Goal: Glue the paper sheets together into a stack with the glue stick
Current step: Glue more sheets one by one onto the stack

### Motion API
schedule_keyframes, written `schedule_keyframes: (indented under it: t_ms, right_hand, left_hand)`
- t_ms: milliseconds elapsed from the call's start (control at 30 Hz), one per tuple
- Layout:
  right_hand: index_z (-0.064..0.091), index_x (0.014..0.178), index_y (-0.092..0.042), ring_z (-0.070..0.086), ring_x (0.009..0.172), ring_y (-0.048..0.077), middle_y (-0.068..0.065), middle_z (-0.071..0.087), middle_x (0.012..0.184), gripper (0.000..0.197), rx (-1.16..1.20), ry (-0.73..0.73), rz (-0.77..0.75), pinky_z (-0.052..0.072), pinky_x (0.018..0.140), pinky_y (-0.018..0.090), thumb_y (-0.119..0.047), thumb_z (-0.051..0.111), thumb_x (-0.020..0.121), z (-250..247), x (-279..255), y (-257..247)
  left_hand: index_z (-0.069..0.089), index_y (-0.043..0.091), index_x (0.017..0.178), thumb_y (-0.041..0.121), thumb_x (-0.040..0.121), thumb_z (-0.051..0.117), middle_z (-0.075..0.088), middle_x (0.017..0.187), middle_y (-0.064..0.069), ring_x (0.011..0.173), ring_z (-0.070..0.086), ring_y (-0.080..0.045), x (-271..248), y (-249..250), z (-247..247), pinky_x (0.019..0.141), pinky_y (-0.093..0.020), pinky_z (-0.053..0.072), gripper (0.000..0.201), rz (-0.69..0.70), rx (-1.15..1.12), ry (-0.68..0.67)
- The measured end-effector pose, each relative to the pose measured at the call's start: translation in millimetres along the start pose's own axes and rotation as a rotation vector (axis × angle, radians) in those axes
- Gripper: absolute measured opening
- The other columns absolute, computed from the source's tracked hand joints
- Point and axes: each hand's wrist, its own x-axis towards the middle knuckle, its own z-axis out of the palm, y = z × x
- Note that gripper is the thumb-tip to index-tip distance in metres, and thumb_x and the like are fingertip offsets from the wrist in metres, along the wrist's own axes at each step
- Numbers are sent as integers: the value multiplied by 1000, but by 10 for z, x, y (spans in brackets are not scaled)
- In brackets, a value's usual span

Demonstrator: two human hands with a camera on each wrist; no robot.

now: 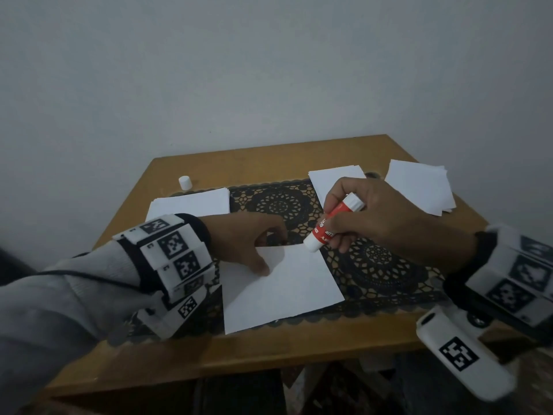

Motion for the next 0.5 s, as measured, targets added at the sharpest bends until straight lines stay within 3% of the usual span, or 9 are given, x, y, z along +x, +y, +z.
schedule_keyframes:
  t_ms: [100, 200, 267, 333, 367, 400, 433, 500]
  right_hand:
    - [58, 94, -4, 70, 60, 19, 11, 71, 72, 12, -1, -2, -8, 58, 56, 24, -2, 67, 86, 6, 8, 7]
    - [58, 94, -3, 70, 59, 19, 10, 71, 71, 12, 6, 1, -28, 57, 56, 24, -3, 68, 86, -6, 12, 10]
    - [58, 93, -4, 70, 60, 21, 11, 71, 71, 12, 11, 1, -36, 58, 57, 26, -3, 68, 86, -11, 30, 8]
    - [58, 93, -3, 70, 61, 23, 11, 72, 71, 12, 26, 2, -35, 58, 56, 27, -2, 67, 86, -14, 49, 9]
    - [58, 94, -3, 70, 60, 23, 12, 72, 71, 12, 39, 5, -36, 58, 56, 26, -2, 67, 86, -12, 56, 6]
    - [58, 94, -3, 69, 60, 23, 11, 72, 70, 12, 49, 10, -38, 57, 56, 26, -2, 67, 86, -7, 64, 3]
    - [58, 94, -3, 69, 59, 22, 11, 71, 69, 12, 51, 17, -42, 58, 55, 26, -1, 67, 86, 1, 72, 1]
    - [58, 94, -3, 70, 59, 21, 10, 71, 69, 12, 25, 44, -46, 59, 56, 27, -2, 67, 86, 18, 96, 11]
  left_hand:
    - [46, 28, 128, 23, 82, 72, 54, 99, 11, 89, 53, -12, 20, 46, -9, 72, -22, 44, 54, 33, -63, 69]
    - [33, 38, 141, 9, 83, 67, 57, 120, 6, 103, 55, -12, -39, 84, -32, 89, -27, 49, 74, 78, -168, 146]
    - [38, 40, 141, -3, 83, 59, 59, 123, 12, 103, 56, 0, -132, 121, -88, 87, -14, 47, 75, 95, -192, 134]
    - [58, 31, 128, -10, 83, 51, 59, 100, 35, 82, 55, 18, -218, 129, -160, 68, 1, 40, 61, 75, -159, 95]
    - [64, 28, 120, -10, 84, 49, 56, 80, 43, 70, 53, 22, -253, 119, -184, 59, 2, 37, 54, 47, -138, 98]
    - [66, 28, 115, -7, 86, 49, 54, 65, 41, 62, 51, 22, -288, 99, -191, 54, 1, 36, 49, 22, -131, 122]
    - [66, 30, 114, -2, 87, 52, 57, 64, 36, 61, 51, 20, -316, 66, -177, 54, 1, 35, 44, -1, -133, 154]
    - [63, 33, 118, 10, 87, 61, 63, 99, 24, 80, 55, 11, -329, -2, -109, 69, 0, 36, 39, -45, -162, 202]
